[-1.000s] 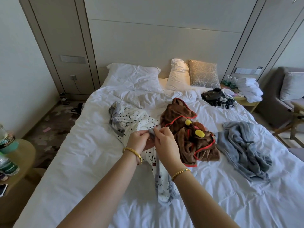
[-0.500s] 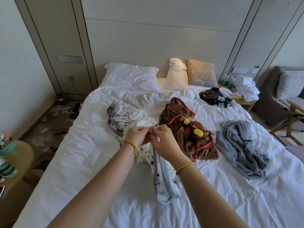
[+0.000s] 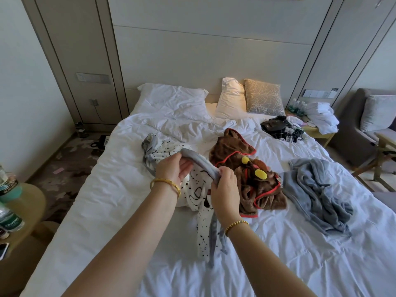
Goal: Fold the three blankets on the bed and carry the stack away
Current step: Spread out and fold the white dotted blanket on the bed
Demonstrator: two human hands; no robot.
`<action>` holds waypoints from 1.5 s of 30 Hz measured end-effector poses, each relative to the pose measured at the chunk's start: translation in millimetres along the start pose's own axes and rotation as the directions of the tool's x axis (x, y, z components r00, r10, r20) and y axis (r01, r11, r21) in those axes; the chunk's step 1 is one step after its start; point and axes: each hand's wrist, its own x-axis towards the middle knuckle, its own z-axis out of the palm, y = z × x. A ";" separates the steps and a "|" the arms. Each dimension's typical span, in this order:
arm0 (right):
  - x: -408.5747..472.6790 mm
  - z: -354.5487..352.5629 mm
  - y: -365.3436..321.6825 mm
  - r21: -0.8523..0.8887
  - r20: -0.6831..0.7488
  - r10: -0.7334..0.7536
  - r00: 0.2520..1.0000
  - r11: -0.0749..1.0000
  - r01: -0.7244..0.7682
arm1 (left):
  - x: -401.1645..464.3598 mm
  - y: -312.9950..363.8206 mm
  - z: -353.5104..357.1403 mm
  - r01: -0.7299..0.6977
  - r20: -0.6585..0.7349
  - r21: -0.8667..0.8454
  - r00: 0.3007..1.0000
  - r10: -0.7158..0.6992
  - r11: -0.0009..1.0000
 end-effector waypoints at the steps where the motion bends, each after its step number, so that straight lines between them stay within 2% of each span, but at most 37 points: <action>1: 0.6 1.4 -5.7 -0.048 -0.022 -0.074 0.997 0.996 0.072 | -0.2 2.5 0.1 0.012 0.004 -0.011 1.000 -0.012 1.000; 5: -7.8 13.4 -31.0 -0.101 -0.160 -0.226 0.961 0.972 0.211 | -3.5 1.8 6.2 -0.050 0.036 0.158 0.998 0.045 0.986; 7: -6.7 15.0 -34.0 -0.127 -0.161 -0.247 0.956 0.965 0.228 | -3.8 -1.6 6.1 -0.094 0.043 0.242 0.995 0.086 0.966; 14: 0.6 12.3 -28.5 -0.107 0.046 -0.040 0.998 0.993 0.044 | 3.5 -3.5 6.6 -0.136 0.004 0.299 0.990 0.141 0.945; 18: 7.8 9.7 -16.9 -0.126 0.237 0.125 0.964 0.987 -0.097 | 9.1 0.0 11.2 -0.140 -0.032 0.242 0.988 0.152 0.960; 22: 20.2 -3.8 -12.7 0.019 0.238 0.026 0.971 0.999 -0.031 | 18.3 4.9 -4.8 -0.138 -0.054 0.286 0.986 0.159 0.948; 24: 26.5 -11.8 -17.9 0.082 0.320 -0.058 0.946 0.996 0.034 | 24.9 8.5 -16.1 -0.090 -0.083 0.253 0.990 0.114 0.963; 26: 31.1 -16.9 -23.3 0.027 0.397 -0.127 0.909 0.992 0.127 | 29.9 11.3 -26.1 -0.028 -0.085 0.249 0.995 0.051 0.968; 27: 32.8 -18.6 -26.1 -0.002 0.428 -0.144 0.892 0.987 0.160 | 31.3 12.1 -29.9 -0.014 -0.070 0.320 0.997 0.038 0.947; 28: 34.0 -19.8 -28.8 -0.020 0.456 -0.152 0.877 0.983 0.181 | 32.6 12.9 -33.1 -0.032 -0.050 0.485 0.997 0.065 0.874; 29: 35.6 -21.1 -31.2 -0.029 0.484 -0.152 0.861 0.981 0.190 | 33.2 13.5 -36.8 -0.098 -0.007 0.720 0.989 0.149 0.687; 30: 37.2 -22.4 -33.2 -0.031 0.509 -0.148 0.848 0.981 0.190 | 31.9 13.8 -40.5 -0.185 0.080 0.897 0.961 0.263 0.402; 31: 39.1 -23.9 -34.7 -0.031 0.529 -0.139 0.837 0.983 0.183 | 30.9 12.6 -43.6 -0.294 0.222 0.941 0.910 0.349 0.166; 32: 41.5 -25.4 -36.2 -0.028 0.545 -0.130 0.828 0.985 0.173 | 27.5 11.1 -43.8 -0.425 0.384 0.904 0.852 0.356 0.043; 34: 46.4 -28.5 -38.7 -0.010 0.578 -0.115 0.808 0.989 0.148 | 20.5 7.9 -38.3 -0.625 0.626 0.776 0.751 0.211 -0.080; 36: 51.1 -32.0 -40.9 0.020 0.601 -0.113 0.792 0.992 0.126 | 17.9 2.7 -29.0 -0.677 0.723 0.672 0.687 0.069 -0.301; 37: 52.8 -33.6 -41.2 0.037 0.605 -0.119 0.787 0.992 0.122 | 17.6 2.3 -25.0 -0.678 0.732 0.660 0.677 0.073 -0.324; 39: 54.1 -34.5 -39.8 0.046 0.597 -0.134 0.791 0.990 0.133 | 16.1 5.2 -17.5 -0.664 0.707 0.700 0.695 0.127 -0.263; 41: 51.0 -30.5 -36.0 0.044 0.550 -0.112 0.828 0.993 0.105 | 13.6 5.2 -9.4 -0.637 0.693 0.712 0.704 0.153 -0.294; 45: 28.7 -8.6 -25.3 0.171 0.426 0.030 0.904 0.979 -0.113 | 10.5 2.7 4.0 -0.629 0.681 0.730 0.703 0.205 -0.267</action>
